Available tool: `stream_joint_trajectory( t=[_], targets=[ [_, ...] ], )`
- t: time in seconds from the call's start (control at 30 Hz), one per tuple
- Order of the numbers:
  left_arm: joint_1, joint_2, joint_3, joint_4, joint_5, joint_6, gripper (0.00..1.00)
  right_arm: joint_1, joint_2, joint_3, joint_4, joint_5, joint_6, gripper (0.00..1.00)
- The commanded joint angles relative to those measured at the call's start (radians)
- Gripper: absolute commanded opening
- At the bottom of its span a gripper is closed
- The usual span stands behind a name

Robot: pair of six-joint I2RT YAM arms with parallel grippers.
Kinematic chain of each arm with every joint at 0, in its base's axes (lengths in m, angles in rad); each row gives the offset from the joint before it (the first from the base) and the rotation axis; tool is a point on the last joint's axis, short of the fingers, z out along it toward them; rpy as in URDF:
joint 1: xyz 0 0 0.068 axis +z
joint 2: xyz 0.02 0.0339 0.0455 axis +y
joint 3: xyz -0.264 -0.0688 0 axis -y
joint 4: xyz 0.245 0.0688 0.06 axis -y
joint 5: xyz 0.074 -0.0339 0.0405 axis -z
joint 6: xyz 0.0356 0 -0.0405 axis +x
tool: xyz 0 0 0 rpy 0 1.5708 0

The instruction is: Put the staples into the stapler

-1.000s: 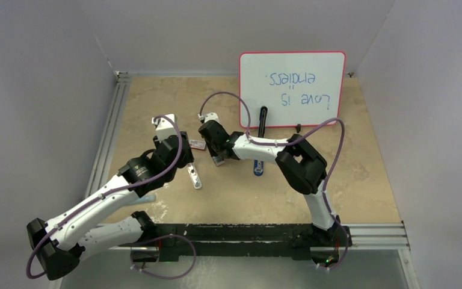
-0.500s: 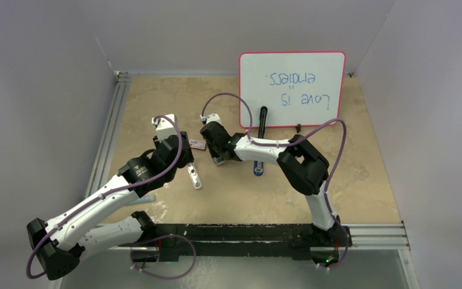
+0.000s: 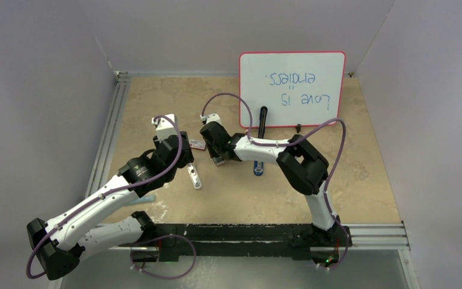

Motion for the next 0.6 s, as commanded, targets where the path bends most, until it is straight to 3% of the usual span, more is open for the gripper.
stream_joint_trajectory(
  t=[0.0, 0.33, 0.57],
  targets=[
    [-0.006, 0.001, 0.016, 0.013, -0.024, -0.014, 0.5, 0.005, -0.004, 0.014, 0.044, 0.017, 0.017, 0.34],
    [-0.006, 0.004, 0.016, 0.013, -0.023, -0.014, 0.5, 0.005, -0.004, -0.005, 0.075, 0.028, 0.029, 0.33],
    [-0.006, 0.005, 0.016, 0.012, -0.023, -0.014, 0.5, 0.005, -0.034, -0.026, 0.084, 0.05, 0.041, 0.38]
  ],
)
